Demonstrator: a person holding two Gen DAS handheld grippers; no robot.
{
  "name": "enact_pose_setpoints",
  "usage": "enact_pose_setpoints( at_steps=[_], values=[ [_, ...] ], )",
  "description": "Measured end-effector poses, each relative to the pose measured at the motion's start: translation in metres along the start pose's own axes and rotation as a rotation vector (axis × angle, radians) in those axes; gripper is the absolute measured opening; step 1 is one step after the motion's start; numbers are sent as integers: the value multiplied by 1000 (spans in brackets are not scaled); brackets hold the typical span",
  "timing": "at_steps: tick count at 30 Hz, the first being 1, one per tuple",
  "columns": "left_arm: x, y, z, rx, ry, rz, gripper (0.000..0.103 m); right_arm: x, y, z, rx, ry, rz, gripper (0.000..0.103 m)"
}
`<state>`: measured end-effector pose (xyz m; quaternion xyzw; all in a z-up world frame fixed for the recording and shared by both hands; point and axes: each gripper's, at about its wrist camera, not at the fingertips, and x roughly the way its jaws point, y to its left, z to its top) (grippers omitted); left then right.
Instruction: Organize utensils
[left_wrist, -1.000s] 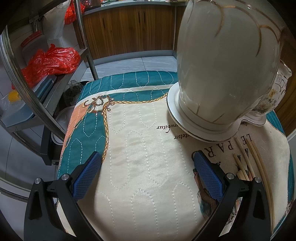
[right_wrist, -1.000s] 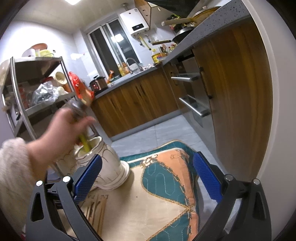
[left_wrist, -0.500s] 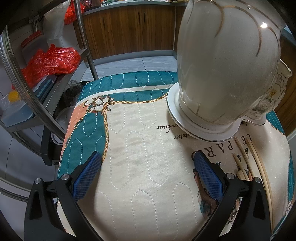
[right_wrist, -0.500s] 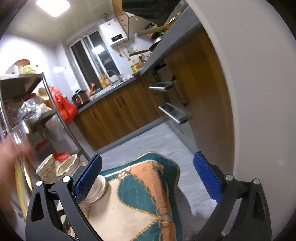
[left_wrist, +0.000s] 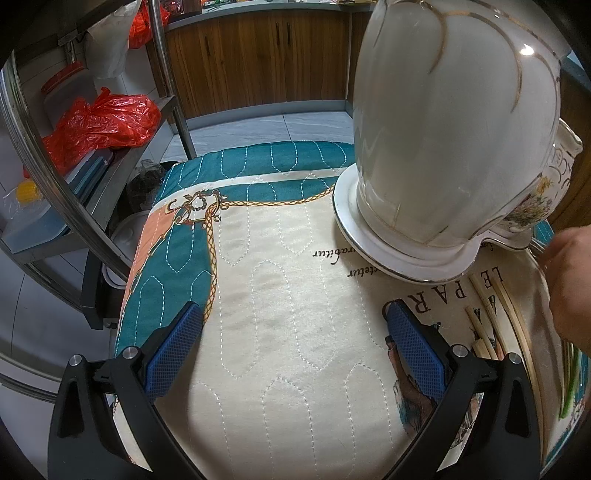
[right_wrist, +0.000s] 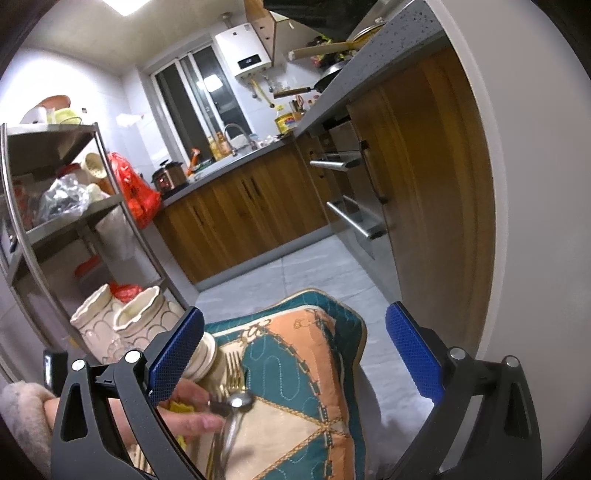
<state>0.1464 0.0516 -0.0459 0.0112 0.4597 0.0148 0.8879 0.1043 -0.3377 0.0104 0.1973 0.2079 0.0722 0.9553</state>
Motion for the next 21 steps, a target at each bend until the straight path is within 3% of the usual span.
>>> enact_pose_setpoints(
  at_steps=[21],
  values=[
    [0, 0, 0, 0, 1, -1, 99, 2, 7, -1, 6, 11, 29, 98]
  ],
)
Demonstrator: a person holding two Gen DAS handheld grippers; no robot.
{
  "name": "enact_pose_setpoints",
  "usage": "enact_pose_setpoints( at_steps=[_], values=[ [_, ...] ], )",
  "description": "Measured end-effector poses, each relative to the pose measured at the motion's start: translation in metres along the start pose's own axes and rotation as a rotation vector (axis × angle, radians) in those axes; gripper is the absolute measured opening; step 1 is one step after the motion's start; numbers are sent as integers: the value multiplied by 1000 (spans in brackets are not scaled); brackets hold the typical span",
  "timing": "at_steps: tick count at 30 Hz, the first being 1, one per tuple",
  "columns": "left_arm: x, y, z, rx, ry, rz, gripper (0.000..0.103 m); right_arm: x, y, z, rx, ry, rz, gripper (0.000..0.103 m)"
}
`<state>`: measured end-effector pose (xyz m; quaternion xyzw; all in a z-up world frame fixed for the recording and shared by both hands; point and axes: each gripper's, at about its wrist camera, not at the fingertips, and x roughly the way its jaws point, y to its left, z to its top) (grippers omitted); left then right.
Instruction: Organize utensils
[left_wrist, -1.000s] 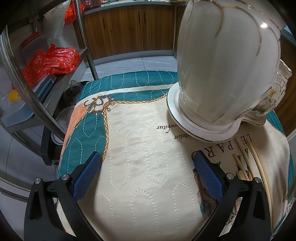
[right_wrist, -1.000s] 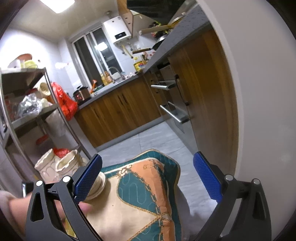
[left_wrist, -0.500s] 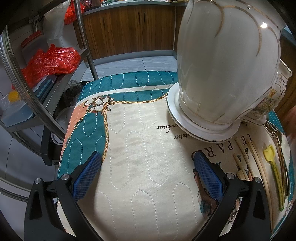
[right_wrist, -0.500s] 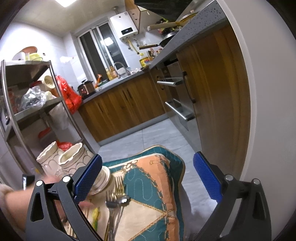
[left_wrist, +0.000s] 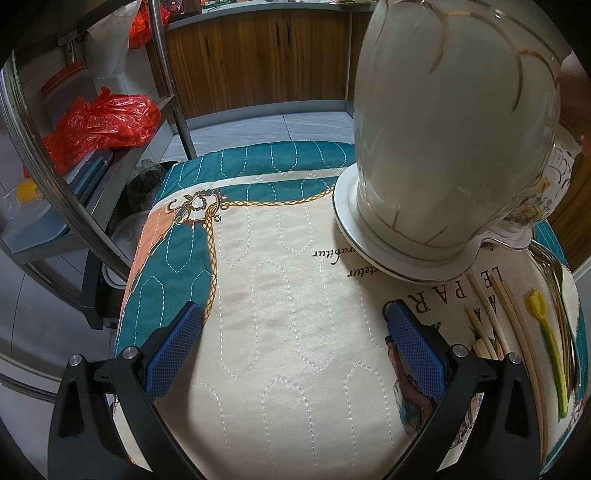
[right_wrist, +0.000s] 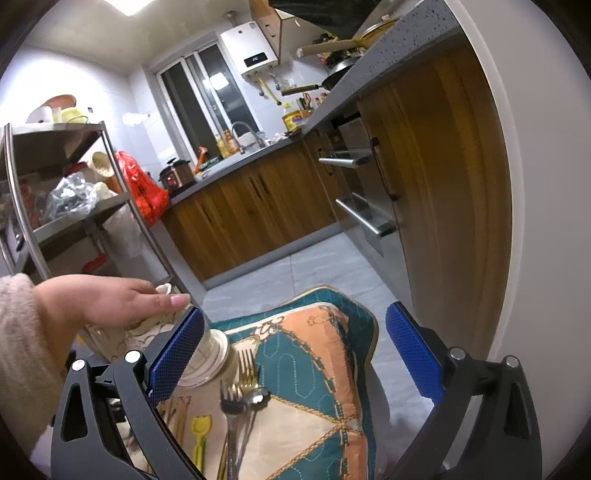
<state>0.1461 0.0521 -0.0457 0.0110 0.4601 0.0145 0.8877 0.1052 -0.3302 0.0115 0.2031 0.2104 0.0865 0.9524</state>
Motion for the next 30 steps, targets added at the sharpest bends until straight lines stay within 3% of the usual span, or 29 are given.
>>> enact_pose_setpoints(
  at_steps=[30],
  values=[
    [2, 0, 1, 1, 1, 0, 99, 9, 4, -5, -12, 45, 1, 98]
  ],
)
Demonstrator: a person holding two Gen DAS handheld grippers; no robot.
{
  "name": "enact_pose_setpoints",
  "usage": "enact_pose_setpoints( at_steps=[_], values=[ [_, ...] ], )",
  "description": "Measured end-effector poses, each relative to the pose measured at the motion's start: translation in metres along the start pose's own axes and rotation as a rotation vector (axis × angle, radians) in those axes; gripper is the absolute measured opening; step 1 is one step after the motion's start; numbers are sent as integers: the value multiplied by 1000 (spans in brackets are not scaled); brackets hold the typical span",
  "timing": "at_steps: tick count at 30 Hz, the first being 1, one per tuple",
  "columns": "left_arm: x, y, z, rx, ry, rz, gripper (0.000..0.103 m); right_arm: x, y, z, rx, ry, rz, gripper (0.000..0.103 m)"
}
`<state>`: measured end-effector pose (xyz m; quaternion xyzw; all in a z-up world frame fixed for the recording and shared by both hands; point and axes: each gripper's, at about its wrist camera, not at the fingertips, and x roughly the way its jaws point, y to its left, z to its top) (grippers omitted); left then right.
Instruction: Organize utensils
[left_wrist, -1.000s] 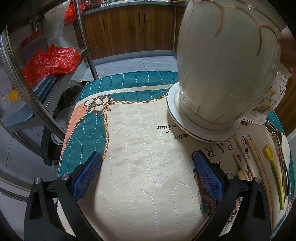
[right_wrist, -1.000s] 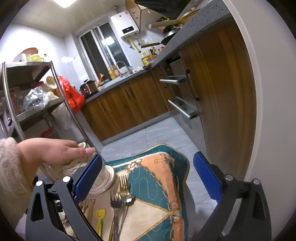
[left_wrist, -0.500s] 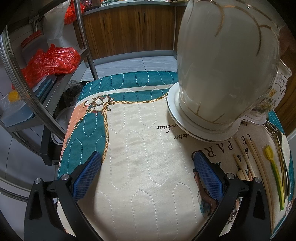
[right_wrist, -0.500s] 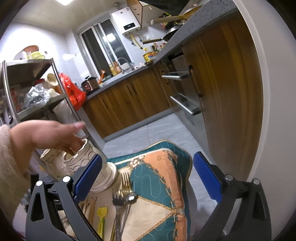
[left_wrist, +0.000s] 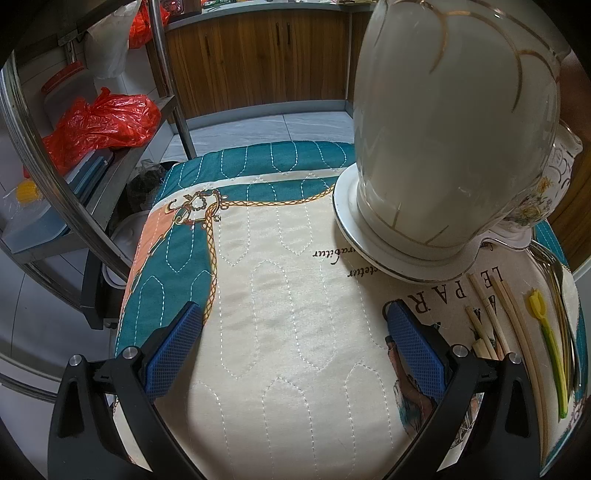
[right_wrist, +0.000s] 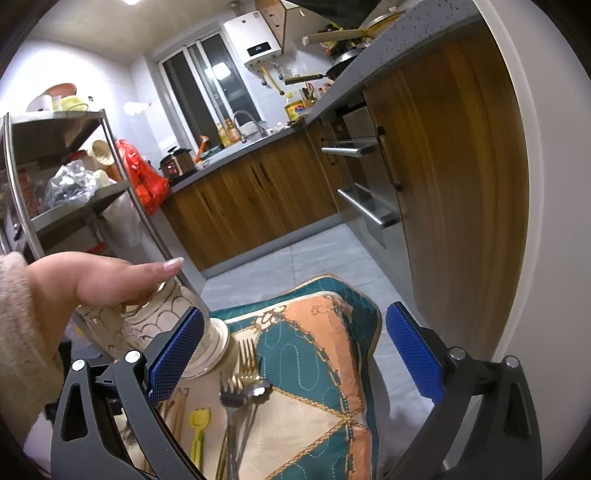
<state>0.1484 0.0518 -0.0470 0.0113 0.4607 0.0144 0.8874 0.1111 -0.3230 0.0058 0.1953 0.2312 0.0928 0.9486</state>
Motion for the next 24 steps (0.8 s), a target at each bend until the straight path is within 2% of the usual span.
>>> enact_pose_setpoints(
  at_steps=[6, 24],
  values=[
    [0, 0, 0, 0, 0, 0, 99, 3, -7, 1, 36, 18, 12, 98],
    [0, 1, 0, 0, 1, 0, 99, 5, -2, 0, 11, 27, 11, 98]
  ],
)
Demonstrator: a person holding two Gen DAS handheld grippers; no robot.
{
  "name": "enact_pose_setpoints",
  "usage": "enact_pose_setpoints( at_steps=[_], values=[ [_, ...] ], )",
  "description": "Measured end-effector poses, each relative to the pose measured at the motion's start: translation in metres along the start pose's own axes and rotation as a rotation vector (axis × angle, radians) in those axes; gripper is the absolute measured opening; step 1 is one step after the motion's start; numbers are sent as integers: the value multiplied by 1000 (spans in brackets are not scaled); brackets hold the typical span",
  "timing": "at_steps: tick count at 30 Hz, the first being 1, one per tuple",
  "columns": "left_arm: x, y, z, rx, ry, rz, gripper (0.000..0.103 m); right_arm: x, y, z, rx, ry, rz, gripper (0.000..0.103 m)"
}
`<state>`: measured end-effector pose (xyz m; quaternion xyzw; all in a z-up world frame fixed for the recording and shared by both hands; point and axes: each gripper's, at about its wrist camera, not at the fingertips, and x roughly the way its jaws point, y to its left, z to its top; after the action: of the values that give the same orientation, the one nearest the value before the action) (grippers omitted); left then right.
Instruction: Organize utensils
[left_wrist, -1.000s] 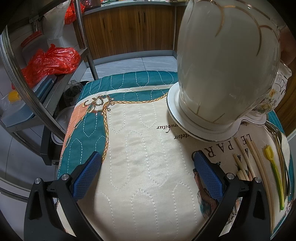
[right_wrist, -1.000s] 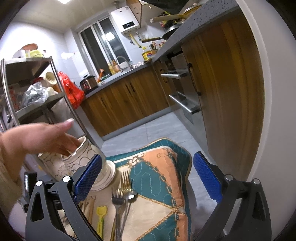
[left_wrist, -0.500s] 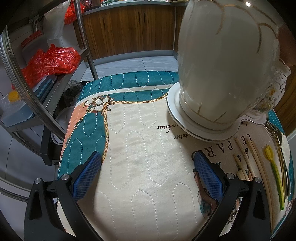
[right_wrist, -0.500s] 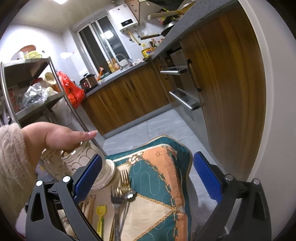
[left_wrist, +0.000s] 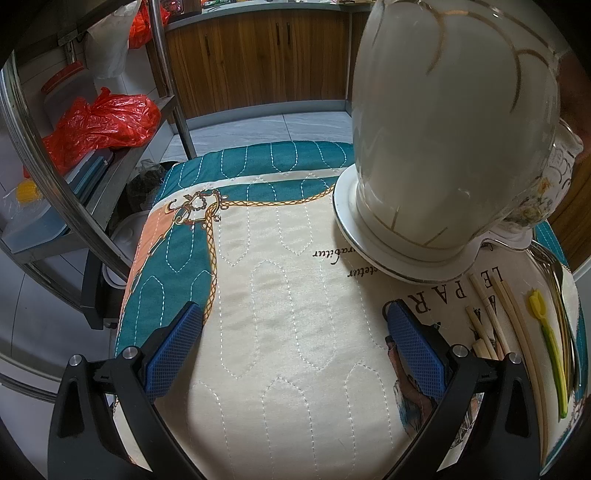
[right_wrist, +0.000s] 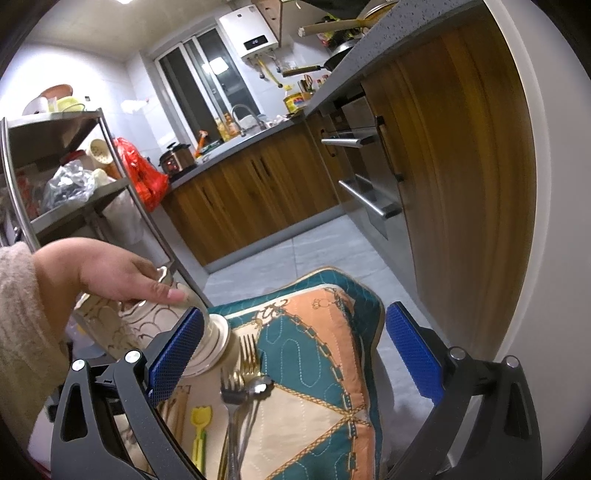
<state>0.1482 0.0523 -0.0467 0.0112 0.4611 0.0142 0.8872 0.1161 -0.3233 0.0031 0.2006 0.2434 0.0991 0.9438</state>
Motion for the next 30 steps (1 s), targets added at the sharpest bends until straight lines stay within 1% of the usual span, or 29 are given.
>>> enact_pose_setpoints(
  at_steps=[8, 12, 20, 27, 30],
  values=[
    [0, 0, 1, 0, 0, 0, 99, 0, 0, -1, -13, -8, -16, 98],
    [0, 0, 0, 0, 0, 0, 99, -5, -3, 1, -6, -27, -27, 98],
    [0, 1, 0, 0, 0, 0, 99, -27, -19, 7, 53, -155, -86, 98],
    [0, 1, 0, 0, 0, 0, 99, -16, -16, 5, 33, -119, -90, 98],
    [0, 1, 0, 0, 0, 0, 99, -13, -14, 3, 24, -97, -77, 98]
  ],
)
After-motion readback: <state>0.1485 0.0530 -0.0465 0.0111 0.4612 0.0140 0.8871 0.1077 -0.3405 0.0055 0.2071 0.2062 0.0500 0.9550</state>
